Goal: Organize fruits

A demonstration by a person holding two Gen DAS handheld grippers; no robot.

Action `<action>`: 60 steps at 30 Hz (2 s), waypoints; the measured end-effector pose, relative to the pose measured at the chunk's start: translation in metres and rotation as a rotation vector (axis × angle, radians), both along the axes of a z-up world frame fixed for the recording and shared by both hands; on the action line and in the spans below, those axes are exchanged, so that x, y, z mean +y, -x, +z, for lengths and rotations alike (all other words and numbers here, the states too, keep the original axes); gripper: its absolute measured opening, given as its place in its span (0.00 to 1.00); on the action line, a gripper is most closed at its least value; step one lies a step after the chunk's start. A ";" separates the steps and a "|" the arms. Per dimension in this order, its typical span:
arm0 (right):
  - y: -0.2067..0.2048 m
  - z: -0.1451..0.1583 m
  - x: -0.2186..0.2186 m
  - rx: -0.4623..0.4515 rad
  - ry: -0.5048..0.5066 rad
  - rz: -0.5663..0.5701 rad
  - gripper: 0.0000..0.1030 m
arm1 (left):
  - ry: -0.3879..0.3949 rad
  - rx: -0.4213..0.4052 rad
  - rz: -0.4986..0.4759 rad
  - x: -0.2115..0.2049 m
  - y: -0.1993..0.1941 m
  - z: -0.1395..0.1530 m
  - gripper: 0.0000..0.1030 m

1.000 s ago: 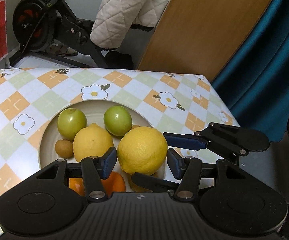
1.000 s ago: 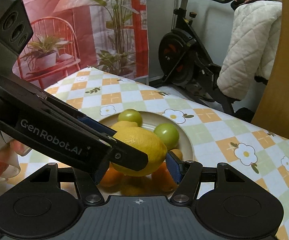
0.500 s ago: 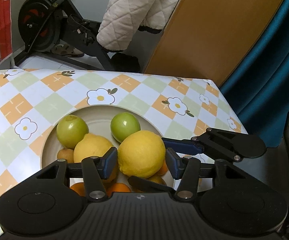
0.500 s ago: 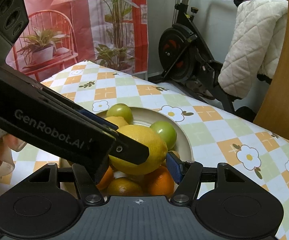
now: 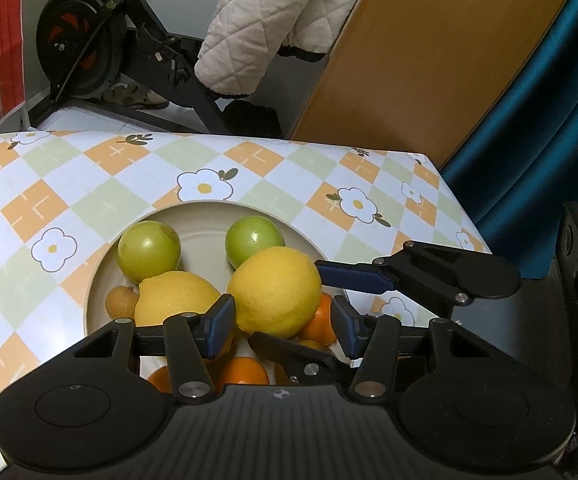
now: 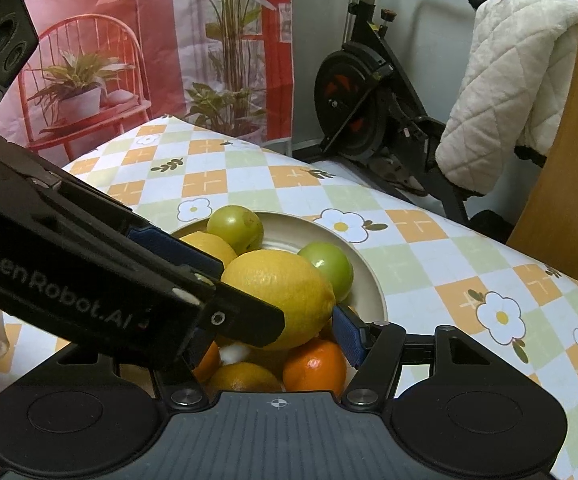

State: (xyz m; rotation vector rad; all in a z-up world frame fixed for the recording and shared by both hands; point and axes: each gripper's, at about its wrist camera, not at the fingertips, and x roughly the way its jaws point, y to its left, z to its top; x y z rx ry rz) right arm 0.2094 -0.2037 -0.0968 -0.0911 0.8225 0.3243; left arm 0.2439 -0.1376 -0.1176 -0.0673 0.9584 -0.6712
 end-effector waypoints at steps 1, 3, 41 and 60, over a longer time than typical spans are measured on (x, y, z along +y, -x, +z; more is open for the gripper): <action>0.000 0.000 0.001 -0.003 0.002 0.004 0.58 | 0.002 0.001 0.001 0.001 0.000 0.000 0.53; 0.000 0.001 0.002 -0.006 0.005 0.011 0.57 | 0.005 0.001 0.005 0.002 -0.001 0.001 0.53; 0.029 0.024 -0.005 -0.017 -0.007 -0.121 0.58 | -0.109 -0.104 0.070 0.019 0.021 0.028 0.56; 0.067 0.063 -0.009 -0.085 -0.068 -0.259 0.90 | -0.164 -0.212 0.146 0.044 0.054 0.060 0.75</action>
